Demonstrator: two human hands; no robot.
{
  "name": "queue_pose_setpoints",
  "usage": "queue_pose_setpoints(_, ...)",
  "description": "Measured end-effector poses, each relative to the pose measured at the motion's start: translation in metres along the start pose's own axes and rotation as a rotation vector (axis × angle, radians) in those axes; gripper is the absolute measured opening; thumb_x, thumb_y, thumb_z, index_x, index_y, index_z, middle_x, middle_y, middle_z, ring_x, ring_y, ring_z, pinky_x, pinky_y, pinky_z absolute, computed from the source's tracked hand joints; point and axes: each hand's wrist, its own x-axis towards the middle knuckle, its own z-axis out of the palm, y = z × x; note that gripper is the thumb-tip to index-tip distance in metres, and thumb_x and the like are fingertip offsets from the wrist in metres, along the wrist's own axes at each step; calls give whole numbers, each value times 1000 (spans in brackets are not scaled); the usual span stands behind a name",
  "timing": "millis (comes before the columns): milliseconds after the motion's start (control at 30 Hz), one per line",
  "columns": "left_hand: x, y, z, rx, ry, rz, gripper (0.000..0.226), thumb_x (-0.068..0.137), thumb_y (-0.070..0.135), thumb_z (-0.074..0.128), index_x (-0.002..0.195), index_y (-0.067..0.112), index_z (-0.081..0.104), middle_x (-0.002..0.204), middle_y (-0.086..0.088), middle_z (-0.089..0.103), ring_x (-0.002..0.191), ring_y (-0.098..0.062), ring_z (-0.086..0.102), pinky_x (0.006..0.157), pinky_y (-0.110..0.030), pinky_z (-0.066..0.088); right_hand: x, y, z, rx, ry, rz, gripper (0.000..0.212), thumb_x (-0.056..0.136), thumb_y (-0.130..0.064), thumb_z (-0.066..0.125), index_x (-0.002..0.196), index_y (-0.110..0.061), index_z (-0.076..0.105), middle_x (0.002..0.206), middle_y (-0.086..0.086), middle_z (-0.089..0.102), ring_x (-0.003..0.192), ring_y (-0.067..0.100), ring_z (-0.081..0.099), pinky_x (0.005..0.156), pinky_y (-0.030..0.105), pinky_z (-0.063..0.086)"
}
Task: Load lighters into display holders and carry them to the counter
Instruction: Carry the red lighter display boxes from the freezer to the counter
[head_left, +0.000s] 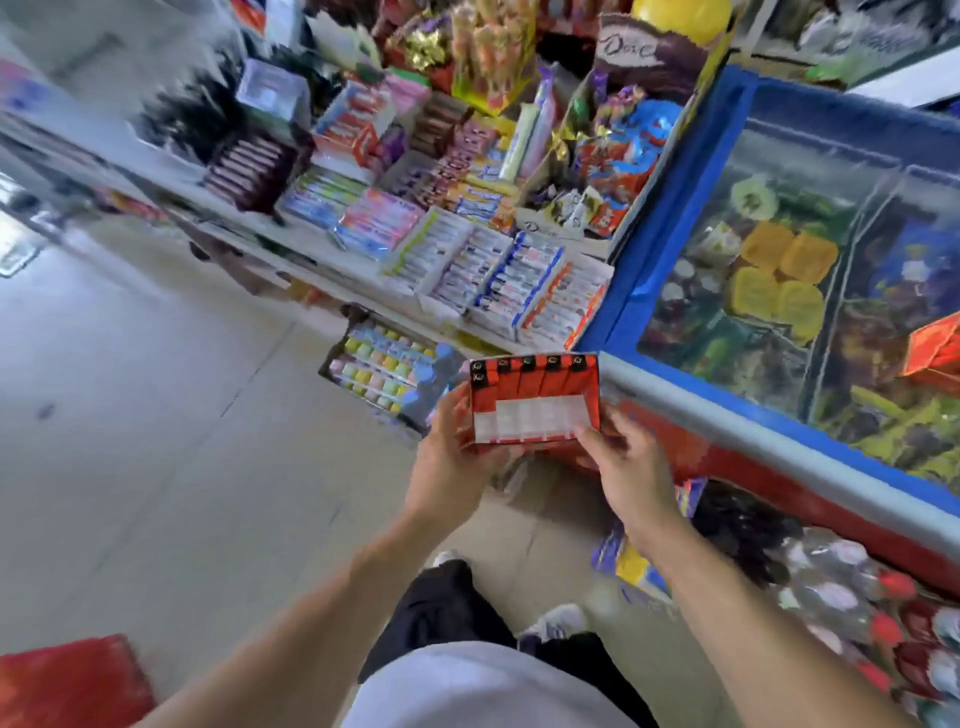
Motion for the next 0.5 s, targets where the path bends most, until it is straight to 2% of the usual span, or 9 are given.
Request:
queue_pose_setpoints(67,-5,-7,-35,0,51,-10,80,68,28,93,130,46,47,116,20,70,103,-9,70,90,-48,57,-4,-6,35,-18,-45,-24,27,88,-31,71,114,-39,73,110,-13,75,106,16,70,96,47,54)
queue_pose_setpoints(133,-9,-14,-70,-30,108,-33,74,71,22,91,125,48,48,105,28,70,95,-5,72,85,-39,58,-7,-10,72,-30,-91,-38,34,86,-32,73,119,-33,72,112,-12,74,107,14,69,99,49,52)
queue_pose_setpoints(167,-9,-18,-89,-47,140,-42,75,72,19,90,127,48,49,99,28,72,92,-5,72,83,-36,58,-7,-10,93,-47,-116,-47,33,87,-29,75,120,-32,71,112,-13,74,107,12,69,100,48,51)
queue_pose_setpoints(233,-7,-27,-128,-78,188,-55,81,71,17,90,139,32,50,94,17,76,90,-8,74,81,-32,60,-10,-18,136,-100,-133,-68,31,88,-22,76,110,-42,72,108,-18,74,103,6,69,99,40,52)
queue_pose_setpoints(300,-1,-39,-170,-110,221,-59,86,69,20,89,145,21,49,103,-1,76,91,-12,74,80,-30,61,-9,-22,182,-128,-151,-71,30,87,-17,77,100,-44,72,97,-22,75,93,0,69,92,33,53)
queue_pose_setpoints(367,8,-51,-215,-119,243,-63,87,70,21,89,146,23,48,116,-12,70,94,-14,74,82,-31,61,-9,-28,231,-156,-161,-72,22,86,-24,78,103,-36,74,94,-19,75,91,1,70,90,34,54)
queue_pose_setpoints(433,18,-63,-260,-102,249,-61,82,75,18,89,145,28,49,116,-8,70,93,-10,74,79,-28,60,-8,-34,279,-160,-165,-90,27,85,-27,78,112,-28,74,98,-12,76,95,7,71,92,37,55)
queue_pose_setpoints(500,29,-68,-302,-91,264,-63,76,77,17,87,142,31,50,111,0,73,90,-6,73,76,-23,58,-6,-45,323,-182,-169,-124,30,87,-21,77,116,-20,73,100,-13,75,94,-1,69,90,26,54)
